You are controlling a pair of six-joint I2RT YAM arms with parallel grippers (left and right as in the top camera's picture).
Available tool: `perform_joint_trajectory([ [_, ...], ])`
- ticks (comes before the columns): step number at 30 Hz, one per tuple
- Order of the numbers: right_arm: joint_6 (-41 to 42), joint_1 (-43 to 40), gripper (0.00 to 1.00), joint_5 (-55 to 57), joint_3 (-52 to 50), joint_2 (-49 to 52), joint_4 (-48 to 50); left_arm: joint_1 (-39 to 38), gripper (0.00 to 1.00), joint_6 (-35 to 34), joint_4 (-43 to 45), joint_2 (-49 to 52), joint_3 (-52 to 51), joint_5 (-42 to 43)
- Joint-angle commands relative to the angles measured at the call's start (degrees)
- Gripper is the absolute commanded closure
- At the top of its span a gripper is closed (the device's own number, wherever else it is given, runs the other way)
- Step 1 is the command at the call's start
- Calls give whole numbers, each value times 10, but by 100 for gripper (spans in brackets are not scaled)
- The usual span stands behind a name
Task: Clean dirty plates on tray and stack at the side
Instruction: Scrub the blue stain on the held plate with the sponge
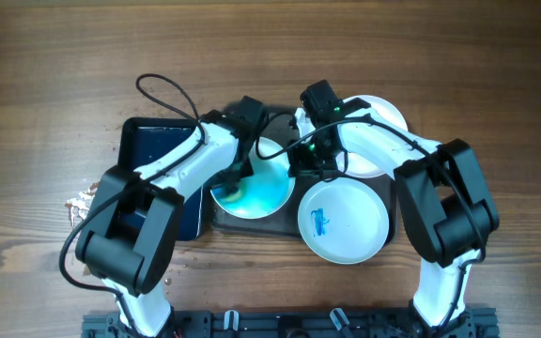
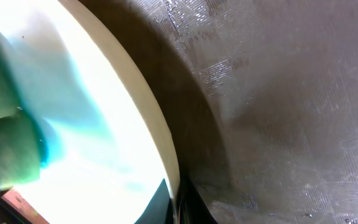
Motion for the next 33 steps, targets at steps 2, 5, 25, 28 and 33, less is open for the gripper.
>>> perform_joint_trajectory([
  [2,3,-6,96,24,-2,5,-10,19,96,3,10,39,-32,-115],
  [5,3,-6,96,24,-2,5,-10,1,96,119,68,39,-32,16],
  [25,4,-6,95,24,-2,5,-24,-87,96,240,222,40,-32,426],
  [28,3,-6,95,24,-2,5,-27,-79,96,161,169,40,-32,293],
  [33,3,-6,95,24,-2,5,-27,-62,96,12,75,40,-32,65],
])
